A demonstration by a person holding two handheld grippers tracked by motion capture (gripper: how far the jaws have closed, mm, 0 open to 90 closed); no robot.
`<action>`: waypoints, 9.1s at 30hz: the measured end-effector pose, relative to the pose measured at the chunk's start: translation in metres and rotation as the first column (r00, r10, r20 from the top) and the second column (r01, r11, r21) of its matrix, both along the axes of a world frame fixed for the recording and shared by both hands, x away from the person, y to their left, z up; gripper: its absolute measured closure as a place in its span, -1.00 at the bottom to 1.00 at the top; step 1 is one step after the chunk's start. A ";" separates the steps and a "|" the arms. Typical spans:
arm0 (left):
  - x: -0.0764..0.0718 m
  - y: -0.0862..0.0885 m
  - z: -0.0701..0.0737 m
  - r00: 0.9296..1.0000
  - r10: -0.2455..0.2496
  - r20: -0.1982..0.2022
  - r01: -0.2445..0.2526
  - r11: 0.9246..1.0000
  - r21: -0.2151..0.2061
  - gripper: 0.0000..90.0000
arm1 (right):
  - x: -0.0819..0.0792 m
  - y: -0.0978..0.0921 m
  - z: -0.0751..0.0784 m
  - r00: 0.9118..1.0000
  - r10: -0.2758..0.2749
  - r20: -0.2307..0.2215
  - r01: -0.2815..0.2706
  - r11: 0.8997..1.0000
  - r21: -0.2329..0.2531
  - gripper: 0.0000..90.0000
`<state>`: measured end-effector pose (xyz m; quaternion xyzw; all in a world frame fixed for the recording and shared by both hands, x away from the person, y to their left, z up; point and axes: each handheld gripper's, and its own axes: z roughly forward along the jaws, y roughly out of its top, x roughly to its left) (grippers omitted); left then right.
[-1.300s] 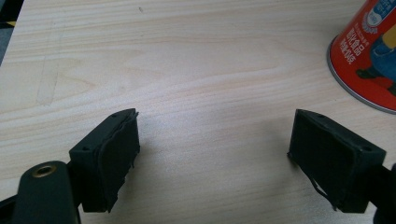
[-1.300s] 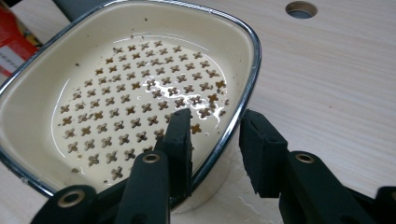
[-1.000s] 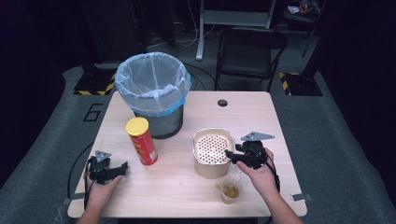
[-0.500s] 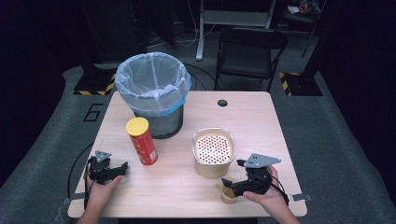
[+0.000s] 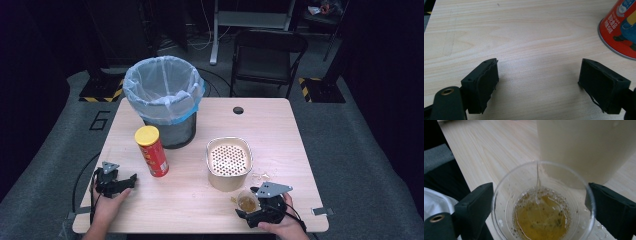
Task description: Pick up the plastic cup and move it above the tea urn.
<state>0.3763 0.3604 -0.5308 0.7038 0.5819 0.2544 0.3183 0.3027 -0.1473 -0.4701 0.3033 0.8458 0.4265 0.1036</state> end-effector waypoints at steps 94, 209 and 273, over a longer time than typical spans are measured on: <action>0.001 -0.001 -0.001 1.000 0.004 0.008 -0.004 1.000 -0.013 -0.66 | 0.171 -0.026 0.083 0.911 -0.027 0.411 0.110 0.977 -0.181 -0.16; 0.001 -0.001 -0.001 1.000 -0.001 0.012 0.001 1.000 -0.011 -0.66 | 0.098 0.079 0.053 0.159 0.876 0.454 0.545 0.306 -0.781 -0.16; 0.002 -0.001 -0.001 1.000 -0.002 0.014 0.002 1.000 -0.015 -0.66 | 0.087 0.021 0.112 0.880 -0.340 0.331 0.178 0.884 0.433 -0.18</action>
